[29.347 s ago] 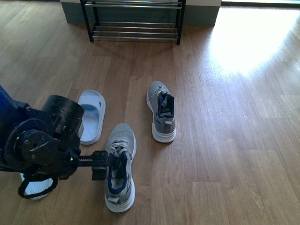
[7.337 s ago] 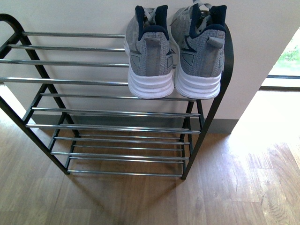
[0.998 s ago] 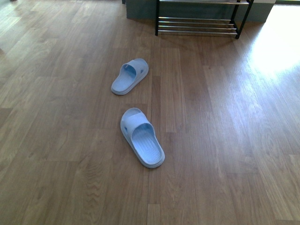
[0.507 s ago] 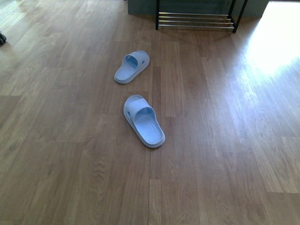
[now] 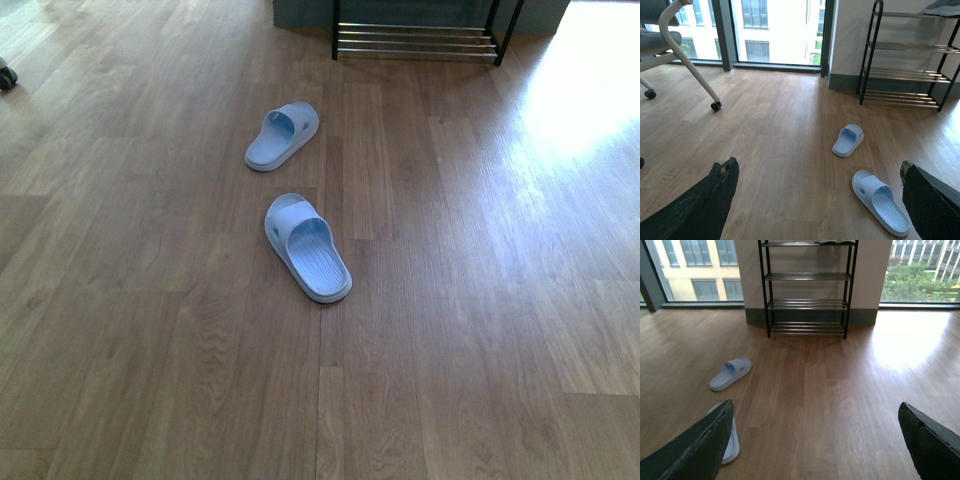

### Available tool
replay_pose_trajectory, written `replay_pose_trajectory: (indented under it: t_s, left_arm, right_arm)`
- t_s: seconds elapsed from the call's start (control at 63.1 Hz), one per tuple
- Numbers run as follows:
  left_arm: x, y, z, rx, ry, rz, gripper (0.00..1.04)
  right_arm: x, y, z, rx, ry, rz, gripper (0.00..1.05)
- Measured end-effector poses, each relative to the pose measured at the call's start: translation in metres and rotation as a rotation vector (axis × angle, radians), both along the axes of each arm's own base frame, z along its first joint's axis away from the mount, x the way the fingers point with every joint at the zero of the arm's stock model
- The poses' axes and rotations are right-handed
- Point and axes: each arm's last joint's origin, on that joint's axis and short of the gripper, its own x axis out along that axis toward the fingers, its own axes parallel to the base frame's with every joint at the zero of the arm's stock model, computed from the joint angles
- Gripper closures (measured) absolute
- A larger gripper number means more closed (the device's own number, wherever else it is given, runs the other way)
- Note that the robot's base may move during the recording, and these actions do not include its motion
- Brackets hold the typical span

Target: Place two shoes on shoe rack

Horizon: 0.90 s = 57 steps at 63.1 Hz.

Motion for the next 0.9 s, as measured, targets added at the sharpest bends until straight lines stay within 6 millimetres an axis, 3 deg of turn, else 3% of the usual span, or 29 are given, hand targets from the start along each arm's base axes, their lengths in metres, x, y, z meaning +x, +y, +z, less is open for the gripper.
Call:
replay_pose_trajectory:
  t_s: [0.903]
  left_arm:
    - [0.0, 0.0, 0.0, 0.0, 0.0, 0.0, 0.09]
  right_arm:
    - [-0.0001, 0.0, 0.0001, 0.0, -0.001, 0.0, 0.09]
